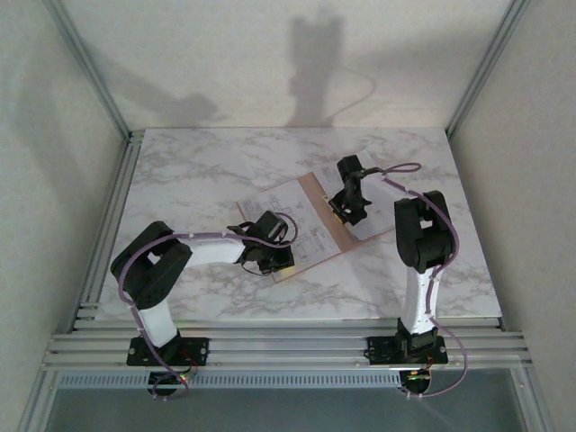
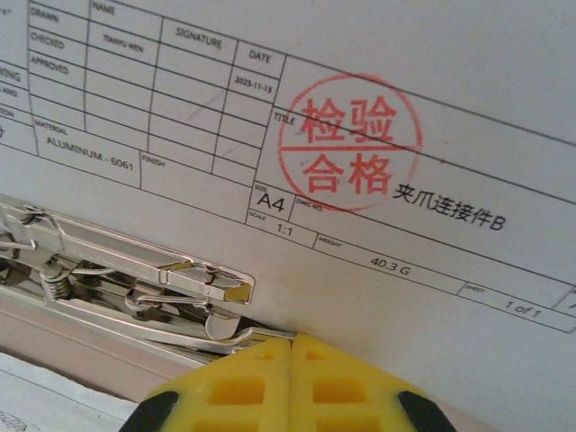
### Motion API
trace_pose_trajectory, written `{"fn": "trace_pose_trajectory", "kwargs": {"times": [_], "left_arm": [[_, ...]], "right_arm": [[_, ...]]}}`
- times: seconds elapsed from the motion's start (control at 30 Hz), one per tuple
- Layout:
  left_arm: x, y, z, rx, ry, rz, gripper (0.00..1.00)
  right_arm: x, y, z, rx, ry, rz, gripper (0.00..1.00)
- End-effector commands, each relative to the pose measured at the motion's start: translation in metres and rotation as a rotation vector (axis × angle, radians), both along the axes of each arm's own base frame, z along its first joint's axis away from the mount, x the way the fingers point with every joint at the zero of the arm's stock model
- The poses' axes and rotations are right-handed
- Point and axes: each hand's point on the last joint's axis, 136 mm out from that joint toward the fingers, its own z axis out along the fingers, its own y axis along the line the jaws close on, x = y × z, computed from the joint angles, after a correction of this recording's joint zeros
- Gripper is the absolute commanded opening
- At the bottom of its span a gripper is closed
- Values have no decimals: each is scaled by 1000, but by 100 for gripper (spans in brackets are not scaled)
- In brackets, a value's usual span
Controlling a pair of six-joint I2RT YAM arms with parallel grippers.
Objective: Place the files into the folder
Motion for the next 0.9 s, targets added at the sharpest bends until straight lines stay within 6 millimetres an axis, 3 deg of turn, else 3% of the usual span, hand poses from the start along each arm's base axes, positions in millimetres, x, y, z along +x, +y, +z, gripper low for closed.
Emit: {"fn": "trace_pose_trajectory", "kwargs": {"times": [0.0,0.23,0.37,0.87], "left_arm": [[-16,29,-19,108,78,34,7],[-17,34,-22,126,81,36,7],[-16,36,-23,136,79,31,6],[-15,53,-22,195,68,42,6]], "right_arm": [[-62,-40,-51,-193,242,-17,0],[-19,-11,1,-51,53,40,0],[-1,-1,30,-7,-30,62,8],[17,11,115,77,-291,140,25]]}}
